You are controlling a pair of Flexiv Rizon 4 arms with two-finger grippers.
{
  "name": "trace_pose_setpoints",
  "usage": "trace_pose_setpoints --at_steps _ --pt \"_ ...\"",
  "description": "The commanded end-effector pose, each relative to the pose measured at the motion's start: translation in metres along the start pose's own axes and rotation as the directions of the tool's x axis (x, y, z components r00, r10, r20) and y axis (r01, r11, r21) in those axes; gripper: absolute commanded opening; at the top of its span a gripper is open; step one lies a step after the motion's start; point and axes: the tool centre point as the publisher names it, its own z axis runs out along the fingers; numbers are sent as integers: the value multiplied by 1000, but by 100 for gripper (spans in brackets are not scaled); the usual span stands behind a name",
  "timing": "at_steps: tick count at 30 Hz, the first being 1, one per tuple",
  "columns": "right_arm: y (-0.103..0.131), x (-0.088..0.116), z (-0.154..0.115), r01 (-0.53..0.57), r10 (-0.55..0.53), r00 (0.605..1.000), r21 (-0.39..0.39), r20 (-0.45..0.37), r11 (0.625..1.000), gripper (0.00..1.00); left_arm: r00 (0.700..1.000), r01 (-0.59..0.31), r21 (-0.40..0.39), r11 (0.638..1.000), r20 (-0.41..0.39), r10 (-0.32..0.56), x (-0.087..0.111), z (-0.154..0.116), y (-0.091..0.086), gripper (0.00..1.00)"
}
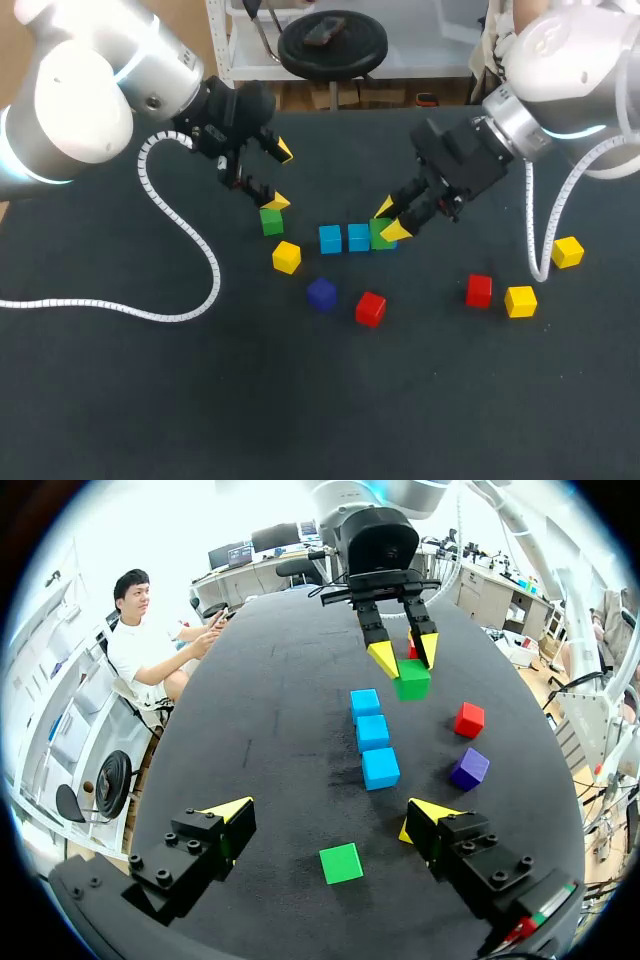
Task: Place the blue cubes, place green cubes on the blue cubes, place the yellow cubes on the green cubes, then place the red cubes on the yellow cubes, and place purple cube on the red cubes.
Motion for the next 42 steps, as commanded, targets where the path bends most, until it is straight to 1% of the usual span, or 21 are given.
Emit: trace_pose_setpoints --at_steps 1,14,26,42 --pt "-6 2 2 1 -1 1000 -5 11 1000 0 1000 -3 4 1000 2 3 1 0 2 100" --pt "-13 1 4 16 -15 1000 -10 9 1000 0 1000 -3 4 1000 2 3 1 0 2 100" --pt "-16 8 6 5 -5 1000 -10 2 1000 0 1000 -3 4 1000 2 3 1 0 2 100" --pt "-25 4 7 21 -21 1000 0 23 1000 0 1000 -3 4 1000 2 3 1 0 2 100"
